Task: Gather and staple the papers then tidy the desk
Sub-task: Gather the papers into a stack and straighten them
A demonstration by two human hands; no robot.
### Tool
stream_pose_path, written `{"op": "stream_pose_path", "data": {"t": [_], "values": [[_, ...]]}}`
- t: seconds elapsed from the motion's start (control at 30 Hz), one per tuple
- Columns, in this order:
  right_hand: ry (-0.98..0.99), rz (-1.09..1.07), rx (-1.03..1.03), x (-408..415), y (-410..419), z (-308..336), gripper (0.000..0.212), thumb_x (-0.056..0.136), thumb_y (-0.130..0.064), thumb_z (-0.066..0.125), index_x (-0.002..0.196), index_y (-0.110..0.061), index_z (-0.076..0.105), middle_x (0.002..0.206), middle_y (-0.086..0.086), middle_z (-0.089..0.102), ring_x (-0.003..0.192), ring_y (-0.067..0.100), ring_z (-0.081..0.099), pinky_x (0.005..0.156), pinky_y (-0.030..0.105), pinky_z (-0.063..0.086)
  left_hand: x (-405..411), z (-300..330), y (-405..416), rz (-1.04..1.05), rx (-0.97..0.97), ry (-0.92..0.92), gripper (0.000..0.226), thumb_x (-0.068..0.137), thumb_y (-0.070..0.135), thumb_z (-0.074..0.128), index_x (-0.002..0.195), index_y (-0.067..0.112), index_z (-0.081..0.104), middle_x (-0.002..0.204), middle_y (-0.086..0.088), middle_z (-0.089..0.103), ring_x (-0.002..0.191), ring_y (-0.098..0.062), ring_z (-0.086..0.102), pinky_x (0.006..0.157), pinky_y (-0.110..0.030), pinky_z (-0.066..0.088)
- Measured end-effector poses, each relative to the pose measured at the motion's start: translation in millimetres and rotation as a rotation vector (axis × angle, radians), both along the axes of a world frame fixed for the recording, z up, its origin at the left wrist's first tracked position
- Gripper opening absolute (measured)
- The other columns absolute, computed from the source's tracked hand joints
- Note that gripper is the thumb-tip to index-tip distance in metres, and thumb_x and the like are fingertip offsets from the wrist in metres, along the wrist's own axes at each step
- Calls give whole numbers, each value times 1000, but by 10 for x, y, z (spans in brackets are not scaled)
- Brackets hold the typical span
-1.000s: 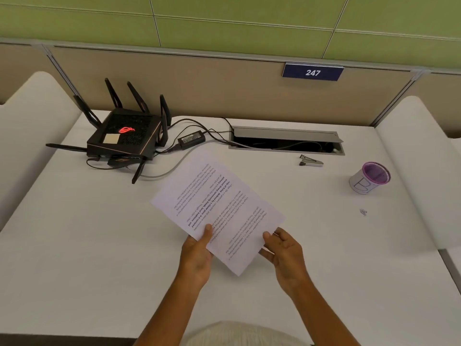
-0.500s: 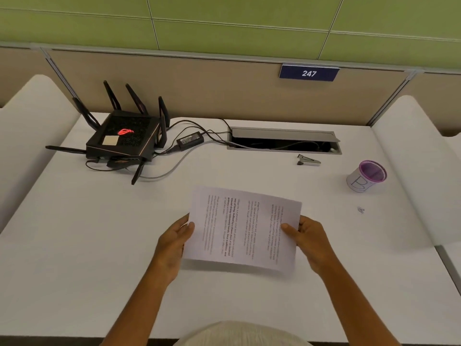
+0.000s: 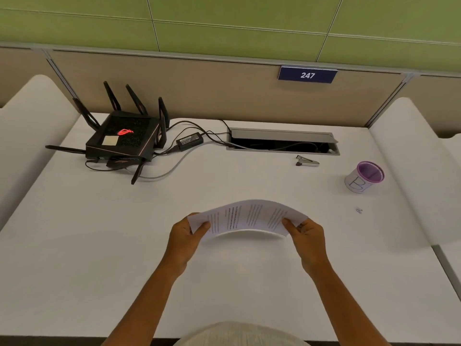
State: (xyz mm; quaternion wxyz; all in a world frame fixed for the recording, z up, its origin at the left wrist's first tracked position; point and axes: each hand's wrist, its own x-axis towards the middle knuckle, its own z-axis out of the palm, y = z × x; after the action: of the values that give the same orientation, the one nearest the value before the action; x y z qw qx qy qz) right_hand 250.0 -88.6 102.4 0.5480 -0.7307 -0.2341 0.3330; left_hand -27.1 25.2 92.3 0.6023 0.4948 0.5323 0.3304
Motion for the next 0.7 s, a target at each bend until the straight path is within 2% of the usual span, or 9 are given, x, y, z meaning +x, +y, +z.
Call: {"op": "stream_pose_path", "data": {"t": [0.1,0.27,0.37,0.47,0.6,0.7], "values": [[13,-27,-21,-36,-29,-50,21,95,-7,73,110,-21,74,97,-11,76,92,5,72,69,9,57,26,-17,-73,-18,10,35,19,100,13,68,106,31,68,105,4,75,102,-14,70,72,-11,57],[-20,-9,-21,-26,-64,-36,20,96,-10,72,110,-24,73,97,-13,77,85,-2,74,72,9,57,-23,-35,-98,-28,22,32,17,101,15,66,116,24,69,108,2,75,103,-13,70,74,-12,58],[11,-13,-48,-41,-64,-63,19,97,-10,71,112,-21,72,99,-10,76,92,7,73,67,10,57,-16,-81,-131,-11,-41,66,17,100,17,67,115,25,65,107,5,73,103,-17,69,70,-13,58],[-1,-5,-48,5,-36,-38,18,97,-11,71,107,-26,75,99,-8,78,94,14,74,68,16,59,-23,-101,-154,-10,-53,84,22,99,20,70,120,25,65,109,8,73,103,-15,70,68,-13,59],[-84,91,-65,154,35,95,15,97,-17,72,109,-26,77,101,-8,81,90,17,78,77,34,64,-93,-120,-190,-44,-69,49,27,94,21,76,119,27,69,113,7,77,101,-14,75,75,-24,64],[-168,202,-117,274,128,238,10,97,-20,73,105,-25,77,98,-9,81,83,18,78,73,36,65,-171,-112,-204,-38,-95,-3,32,89,19,81,119,24,71,112,5,80,104,-13,77,80,-28,65]]}}
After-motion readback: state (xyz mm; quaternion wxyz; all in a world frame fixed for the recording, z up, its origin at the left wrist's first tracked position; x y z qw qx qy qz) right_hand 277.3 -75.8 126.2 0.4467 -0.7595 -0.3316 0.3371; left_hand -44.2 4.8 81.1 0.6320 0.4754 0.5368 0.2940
